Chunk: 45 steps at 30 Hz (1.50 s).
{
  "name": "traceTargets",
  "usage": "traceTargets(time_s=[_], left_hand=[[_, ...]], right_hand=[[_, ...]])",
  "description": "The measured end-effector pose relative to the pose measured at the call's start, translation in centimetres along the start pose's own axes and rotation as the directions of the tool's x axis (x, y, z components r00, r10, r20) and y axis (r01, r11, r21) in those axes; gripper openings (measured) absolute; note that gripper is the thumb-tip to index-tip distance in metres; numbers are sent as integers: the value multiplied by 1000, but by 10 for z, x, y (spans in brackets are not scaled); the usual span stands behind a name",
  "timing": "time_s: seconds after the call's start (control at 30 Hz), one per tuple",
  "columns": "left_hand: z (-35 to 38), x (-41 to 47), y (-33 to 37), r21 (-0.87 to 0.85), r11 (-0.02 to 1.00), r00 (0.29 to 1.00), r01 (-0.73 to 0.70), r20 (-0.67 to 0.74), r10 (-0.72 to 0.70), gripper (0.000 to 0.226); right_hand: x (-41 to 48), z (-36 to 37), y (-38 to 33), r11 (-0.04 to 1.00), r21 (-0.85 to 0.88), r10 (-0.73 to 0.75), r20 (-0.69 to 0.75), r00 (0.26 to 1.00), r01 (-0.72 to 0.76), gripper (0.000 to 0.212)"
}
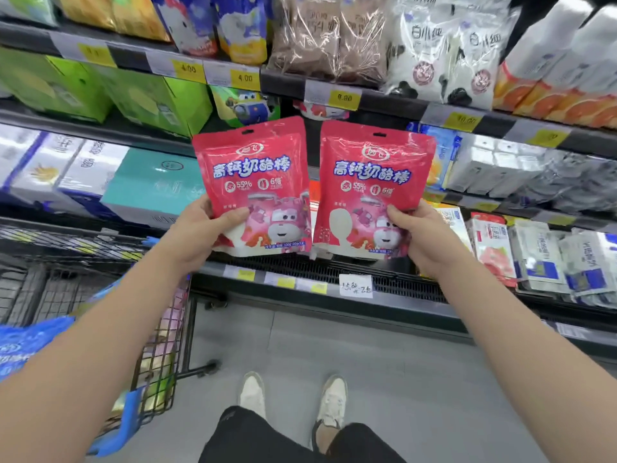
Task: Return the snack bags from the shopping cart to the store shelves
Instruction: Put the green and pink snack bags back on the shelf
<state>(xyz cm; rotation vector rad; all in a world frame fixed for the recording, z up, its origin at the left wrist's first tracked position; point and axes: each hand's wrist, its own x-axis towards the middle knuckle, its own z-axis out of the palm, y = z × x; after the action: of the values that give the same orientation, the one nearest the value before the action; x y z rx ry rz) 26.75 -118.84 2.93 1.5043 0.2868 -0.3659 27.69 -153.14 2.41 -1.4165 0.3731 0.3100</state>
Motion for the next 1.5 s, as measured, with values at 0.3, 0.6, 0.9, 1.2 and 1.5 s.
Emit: traceTargets(time_s=[0.3,0.6,0.9,1.2,1.5], left_hand=[[-16,95,-35,33,990,989,-139,61,136,30],[-24,173,-57,24,917,914,-397,105,393,52],[-29,227,-77,41,858,852,-512,149,502,92],[-30,240,-74,-21,846,830,-533,183,527,89],[-21,239,-63,-1,843,827,-538,190,529,57]], right_hand=[[97,1,35,980,-10,-197,40,980,197,28],[173,1,66,901,90,-431,79,899,424,24],[215,-4,68,843,67,-538,108,836,534,33],[221,5,63,835,45,-549,110,829,548,31],[232,6,50,830,58,-557,105,824,554,30]])
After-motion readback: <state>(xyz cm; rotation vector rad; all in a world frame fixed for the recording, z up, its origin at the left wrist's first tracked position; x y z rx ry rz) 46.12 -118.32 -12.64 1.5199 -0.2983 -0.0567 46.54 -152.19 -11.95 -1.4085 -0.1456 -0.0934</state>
